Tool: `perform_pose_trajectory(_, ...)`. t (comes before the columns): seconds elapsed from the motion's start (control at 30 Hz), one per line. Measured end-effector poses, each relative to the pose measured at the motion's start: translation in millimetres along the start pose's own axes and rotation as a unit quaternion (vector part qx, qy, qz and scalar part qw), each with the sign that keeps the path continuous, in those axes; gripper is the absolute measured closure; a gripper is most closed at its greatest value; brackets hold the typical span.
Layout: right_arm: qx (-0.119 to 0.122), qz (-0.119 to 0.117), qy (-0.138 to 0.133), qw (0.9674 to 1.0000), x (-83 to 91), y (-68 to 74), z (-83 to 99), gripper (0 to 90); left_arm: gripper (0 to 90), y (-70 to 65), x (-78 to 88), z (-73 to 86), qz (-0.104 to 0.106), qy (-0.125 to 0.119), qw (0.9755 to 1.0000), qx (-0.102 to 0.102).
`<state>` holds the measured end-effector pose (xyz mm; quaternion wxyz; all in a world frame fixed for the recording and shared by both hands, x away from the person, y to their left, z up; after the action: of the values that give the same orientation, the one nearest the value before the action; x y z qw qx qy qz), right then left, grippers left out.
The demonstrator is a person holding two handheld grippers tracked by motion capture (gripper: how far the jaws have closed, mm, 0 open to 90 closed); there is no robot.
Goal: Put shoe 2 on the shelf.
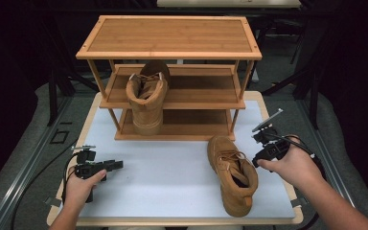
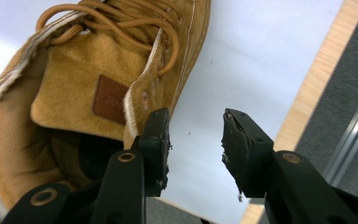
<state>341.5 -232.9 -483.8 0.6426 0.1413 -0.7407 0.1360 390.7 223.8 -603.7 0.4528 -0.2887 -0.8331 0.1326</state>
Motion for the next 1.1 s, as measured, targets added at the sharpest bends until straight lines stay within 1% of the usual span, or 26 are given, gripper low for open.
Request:
perform_pose_trajectory(0.03,0.001,0.017,0.004,0.9998,3.0,-0.2,-0.1,60.7,48.1,0.2,-0.2,0.3,-0.001,0.001,1.0,0.0)
perform_pose_trajectory(0.07,0.002,0.029,0.005,0.9996,5.4,-0.2,-0.1,60.6,48.0,0.2,-0.4,0.4,-0.001,0.001,1.0,0.0)
perform_pose_trajectory(0.1,0.006,0.005,0.016,0.9998,8.7,4.4,1.8,60.6,48.0,0.6,-0.5,0.4,-0.002,0.001,1.0,0.0)
perform_pose_trajectory(0.13,0.004,0.039,0.015,0.9991,10.9,1.3,2.1,60.6,48.0,0.4,-0.9,0.5,-0.001,0.001,1.0,0.002)
perform_pose_trajectory(0.17,0.004,0.017,0.021,0.9996,13.6,5.7,3.3,60.5,48.0,0.4,-1.1,0.9,0.0,0.003,1.0,0.002)
perform_pose_trajectory(0.2,0.002,0.014,0.025,0.9996,15.7,7.3,4.3,60.3,48.0,0.4,-1.2,1.0,0.0,0.003,1.0,0.002)
perform_pose_trajectory(0.27,-0.01,0.014,0.03,0.9994,16.9,8.9,5.1,60.1,47.9,-0.1,-1.1,1.0,0.001,0.003,1.0,0.002)
perform_pose_trajectory(0.33,-0.019,-0.005,0.038,0.9991,15.4,12.4,5.7,59.6,47.9,0.0,-0.6,0.6,-0.001,0.001,1.0,0.0)
perform_pose_trajectory(0.47,-0.033,-0.027,0.046,0.998,3.8,18.4,5.6,60.6,47.9,0.8,-0.7,0.9,-0.001,0.002,1.0,-0.001)
perform_pose_trajectory(0.5,-0.034,-0.033,0.05,0.9976,0.0,19.6,6.1,61.1,47.9,0.4,-1.1,1.2,0.0,0.002,1.0,0.002)
perform_pose_trajectory(0.57,-0.039,-0.04,0.063,0.9964,-7.4,22.4,8.0,61.9,47.9,1.3,-1.5,1.6,-0.001,0.005,1.0,0.0)
perform_pose_trajectory(0.6,-0.037,-0.045,0.066,0.9961,-11.6,23.6,8.5,62.5,47.9,1.4,-1.6,1.7,-0.001,0.005,1.0,0.002)
perform_pose_trajectory(0.63,-0.039,-0.045,0.076,0.9954,-13.5,24.5,9.9,63.0,47.8,1.6,-1.9,1.6,-0.001,0.004,1.0,0.003)
perform_pose_trajectory(0.7,-0.04,-0.042,0.085,0.9947,-19.9,26.4,11.4,64.5,47.8,1.8,-2.1,1.9,-0.002,0.004,1.0,0.003)
perform_pose_trajectory(0.73,-0.043,-0.035,0.078,0.9954,-23.7,26.5,10.3,64.9,47.8,1.9,-2.3,1.9,-0.002,0.004,1.0,0.003)
perform_pose_trajectory(0.77,-0.041,-0.059,0.097,0.9927,-22.9,29.6,12.5,65.5,47.8,1.7,-2.4,1.9,-0.002,0.004,1.0,0.003)
perform_pose_trajectory(0.8,-0.046,-0.049,0.09,0.9937,-26.4,29.2,11.5,66.2,47.8,1.7,-2.5,2.0,-0.002,0.004,1.0,0.003)
perform_pose_trajectory(0.83,-0.046,-0.051,0.1,0.9926,-27.2,29.5,12.7,66.7,47.8,1.8,-2.5,2.2,-0.002,0.005,1.0,0.001)
perform_pose_trajectory(0.87,-0.049,-0.049,0.096,0.9929,-30.1,29.8,12.2,67.2,47.9,1.6,-2.5,2.2,-0.002,0.005,1.0,0.002)
perform_pose_trajectory(0.9,-0.047,-0.049,0.105,0.9921,-30.9,29.8,13.4,67.6,47.8,1.4,-2.5,1.8,-0.001,0.003,1.0,0.003)
perform_pose_trajectory(0.97,-0.052,-0.05,0.103,0.9921,-34.2,30.3,13.3,68.4,47.9,1.9,-2.1,2.1,-0.002,0.004,1.0,0.002)
perform_pose_trajectory(1.0,-0.051,-0.05,0.111,0.9913,-34.6,29.7,14.1,68.6,47.8,1.9,-2.1,2.1,-0.002,0.005,1.0,0.002)
perform_pose_trajectory(1.03,-0.051,-0.05,0.111,0.9912,-35.2,29.6,14.1,68.9,47.8,1.8,-2.2,2.0,-0.002,0.004,1.0,0.001)
perform_pose_trajectory(1.07,-0.057,-0.051,0.113,0.9907,-35.6,30.5,13.9,69.4,47.8,1.4,-2.4,1.8,-0.001,0.003,1.0,0.003)
perform_pose_trajectory(1.1,-0.056,-0.052,0.106,0.9914,-37.5,30.2,12.8,70.2,47.8,1.3,-2.5,1.9,-0.001,0.003,1.0,0.004)
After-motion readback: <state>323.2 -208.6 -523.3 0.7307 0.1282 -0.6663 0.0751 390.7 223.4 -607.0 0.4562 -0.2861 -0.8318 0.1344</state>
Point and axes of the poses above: each handheld gripper's, and its own axes: x roughly backward along the jaws, z roughly out of its underside, y roughly to its left, the point moved 10 cm from there along -x, roughly forward along the jaws, and after that the axes turned 5 degrees about y, right-handed, at the moved point
